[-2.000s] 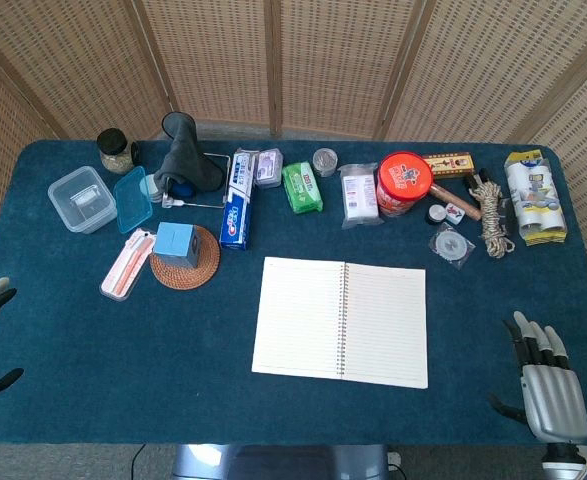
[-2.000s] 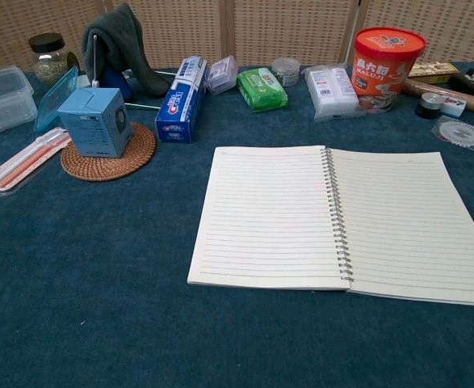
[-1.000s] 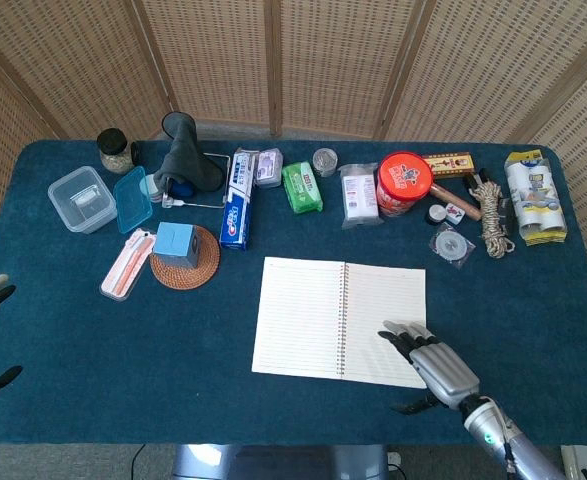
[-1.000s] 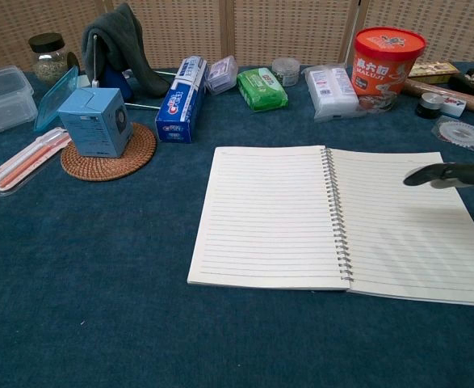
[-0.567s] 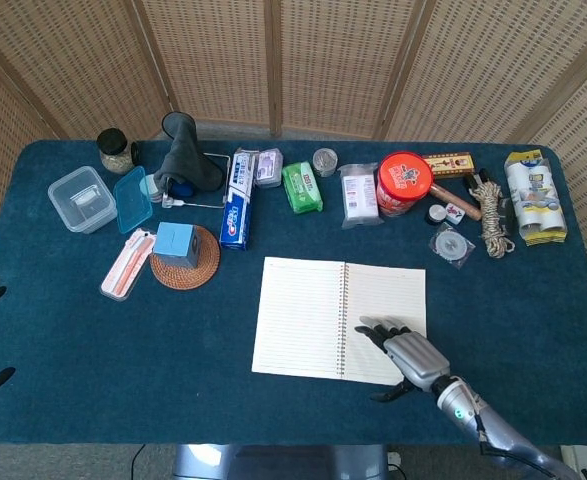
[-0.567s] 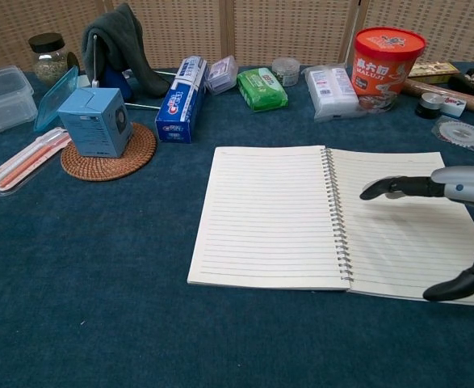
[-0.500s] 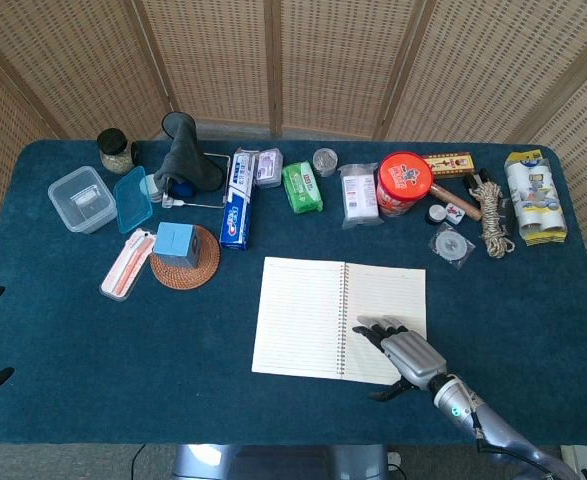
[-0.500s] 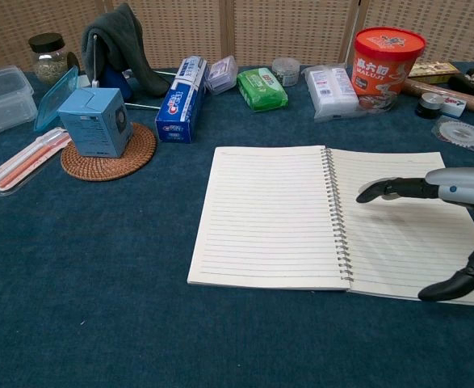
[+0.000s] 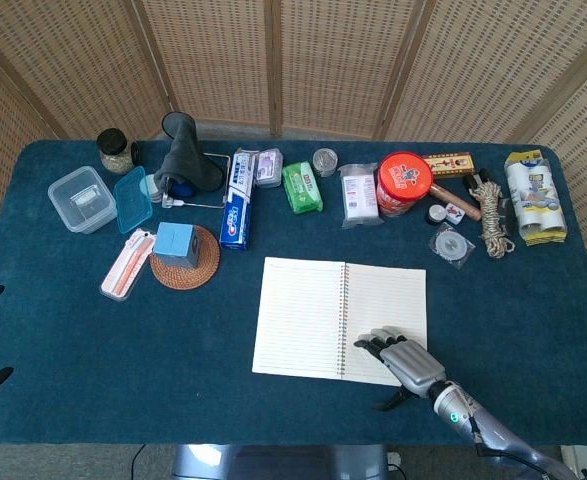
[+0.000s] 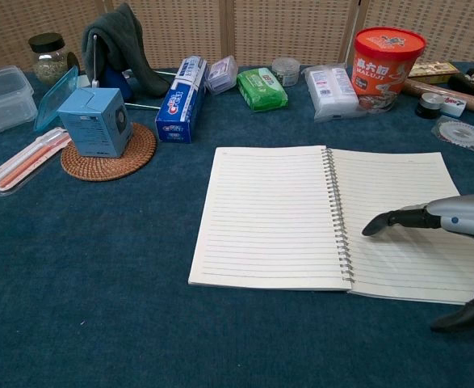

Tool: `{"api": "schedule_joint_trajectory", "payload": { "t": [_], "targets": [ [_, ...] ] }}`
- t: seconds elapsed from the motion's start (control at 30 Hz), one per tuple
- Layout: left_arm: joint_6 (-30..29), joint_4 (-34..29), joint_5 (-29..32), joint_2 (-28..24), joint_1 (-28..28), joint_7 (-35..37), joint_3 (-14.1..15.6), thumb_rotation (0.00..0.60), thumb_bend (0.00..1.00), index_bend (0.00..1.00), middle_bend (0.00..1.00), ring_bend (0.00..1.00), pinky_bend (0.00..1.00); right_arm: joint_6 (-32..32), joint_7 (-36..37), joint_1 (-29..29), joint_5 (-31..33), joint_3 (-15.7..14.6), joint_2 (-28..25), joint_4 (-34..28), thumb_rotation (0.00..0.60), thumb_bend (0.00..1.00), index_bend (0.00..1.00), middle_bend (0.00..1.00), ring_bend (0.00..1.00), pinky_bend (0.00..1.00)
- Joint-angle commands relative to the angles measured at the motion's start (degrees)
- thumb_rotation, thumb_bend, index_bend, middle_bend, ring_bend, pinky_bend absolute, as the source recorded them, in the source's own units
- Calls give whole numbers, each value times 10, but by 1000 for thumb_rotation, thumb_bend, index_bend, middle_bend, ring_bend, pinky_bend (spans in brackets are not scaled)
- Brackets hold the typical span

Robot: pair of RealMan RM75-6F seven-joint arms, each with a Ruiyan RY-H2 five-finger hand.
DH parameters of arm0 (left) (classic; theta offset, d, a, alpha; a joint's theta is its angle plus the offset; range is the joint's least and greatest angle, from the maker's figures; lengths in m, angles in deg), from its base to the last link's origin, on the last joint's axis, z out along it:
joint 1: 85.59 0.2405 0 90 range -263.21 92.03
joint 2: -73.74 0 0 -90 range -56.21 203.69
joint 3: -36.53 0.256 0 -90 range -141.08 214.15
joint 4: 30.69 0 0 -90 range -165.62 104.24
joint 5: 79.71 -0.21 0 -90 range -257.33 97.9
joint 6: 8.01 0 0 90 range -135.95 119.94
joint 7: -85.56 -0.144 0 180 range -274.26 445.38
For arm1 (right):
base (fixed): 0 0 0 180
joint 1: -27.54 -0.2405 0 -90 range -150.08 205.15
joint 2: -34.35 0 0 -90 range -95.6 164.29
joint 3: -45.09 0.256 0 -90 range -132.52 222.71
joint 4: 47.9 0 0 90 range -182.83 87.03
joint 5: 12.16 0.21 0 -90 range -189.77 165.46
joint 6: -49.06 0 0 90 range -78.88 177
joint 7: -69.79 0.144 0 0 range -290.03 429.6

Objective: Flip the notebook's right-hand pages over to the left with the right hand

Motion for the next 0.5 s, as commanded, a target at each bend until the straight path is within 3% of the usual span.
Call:
{"api": "schedule_joint_trajectory", "payload": {
  "t": [0.03,0.5],
  "targets": [
    [0,-2,-1,0,0,-1,-1,600,26,0,0,0,42,2,-2,-1,-1,-7,-5,-3,462,105,107,195,9,0],
    [0,-10,-5,-3,1,-3,-2,600,25,0,0,0,41,41,-1,37,-26,-63,-48,-25,449,124,114,230,50,0]
  ]
}}
